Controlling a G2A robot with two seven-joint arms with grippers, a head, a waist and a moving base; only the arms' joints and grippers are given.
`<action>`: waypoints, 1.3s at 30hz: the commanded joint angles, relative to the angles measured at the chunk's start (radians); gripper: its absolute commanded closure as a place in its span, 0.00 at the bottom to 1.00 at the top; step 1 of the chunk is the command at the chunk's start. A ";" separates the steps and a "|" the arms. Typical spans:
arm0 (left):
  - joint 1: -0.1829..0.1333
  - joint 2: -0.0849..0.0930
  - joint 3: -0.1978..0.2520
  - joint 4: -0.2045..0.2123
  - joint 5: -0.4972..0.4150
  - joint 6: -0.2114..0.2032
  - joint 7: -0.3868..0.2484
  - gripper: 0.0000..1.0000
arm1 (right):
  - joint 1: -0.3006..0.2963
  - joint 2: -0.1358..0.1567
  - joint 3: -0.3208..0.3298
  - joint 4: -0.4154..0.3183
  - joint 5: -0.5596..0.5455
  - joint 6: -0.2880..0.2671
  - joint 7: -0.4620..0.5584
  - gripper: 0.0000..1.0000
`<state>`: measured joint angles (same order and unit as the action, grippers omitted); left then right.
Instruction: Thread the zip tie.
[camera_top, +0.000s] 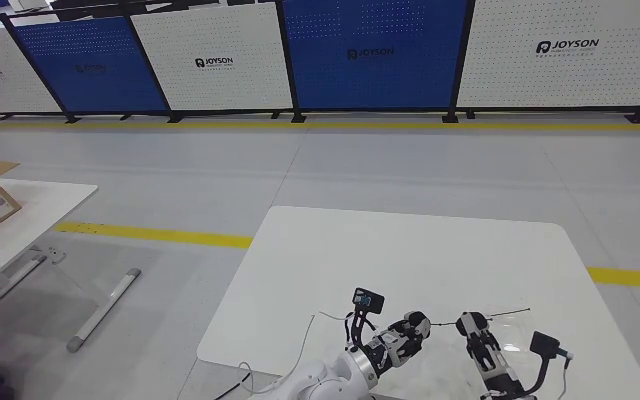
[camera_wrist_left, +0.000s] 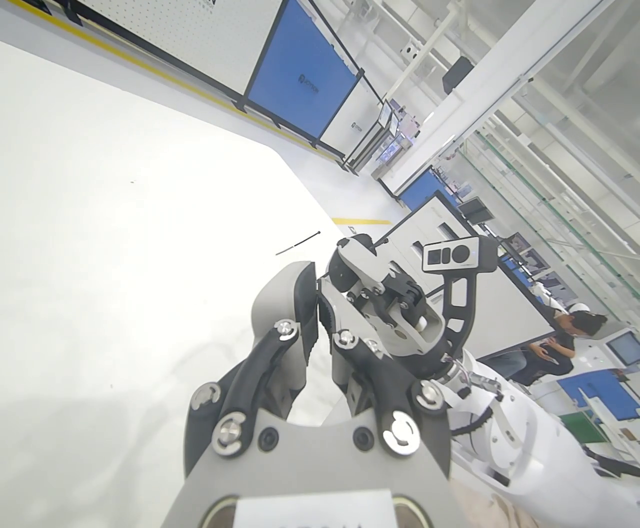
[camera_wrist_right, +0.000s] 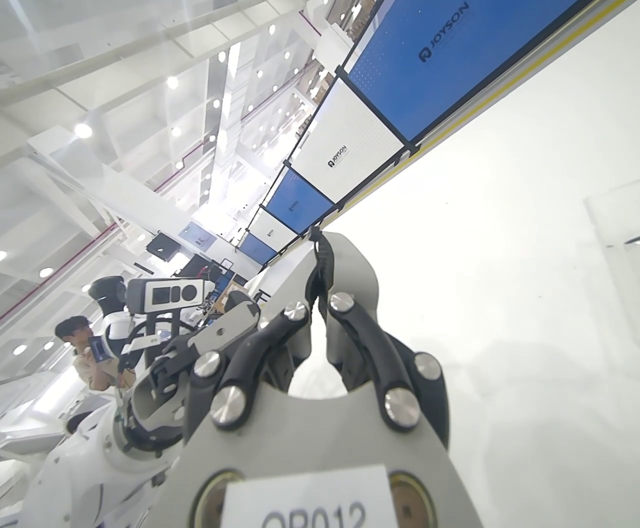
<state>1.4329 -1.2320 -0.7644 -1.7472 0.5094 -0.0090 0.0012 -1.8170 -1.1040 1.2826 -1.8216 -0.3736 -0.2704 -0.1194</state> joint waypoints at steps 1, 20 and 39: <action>0.000 0.000 0.000 0.000 0.000 0.000 0.000 1.00 | -0.005 -0.001 0.005 -0.002 0.005 -0.007 -0.001 1.00; 0.000 0.000 0.000 0.000 0.000 0.000 0.000 1.00 | -0.003 -0.012 0.014 -0.004 -0.018 0.000 0.035 1.00; 0.003 0.000 -0.003 0.003 -0.003 -0.007 -0.016 1.00 | -0.020 -0.022 0.041 -0.013 -0.014 -0.029 0.030 1.00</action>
<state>1.4351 -1.2320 -0.7679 -1.7427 0.5041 -0.0187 -0.0109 -1.8349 -1.1260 1.3209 -1.8338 -0.3880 -0.2993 -0.0907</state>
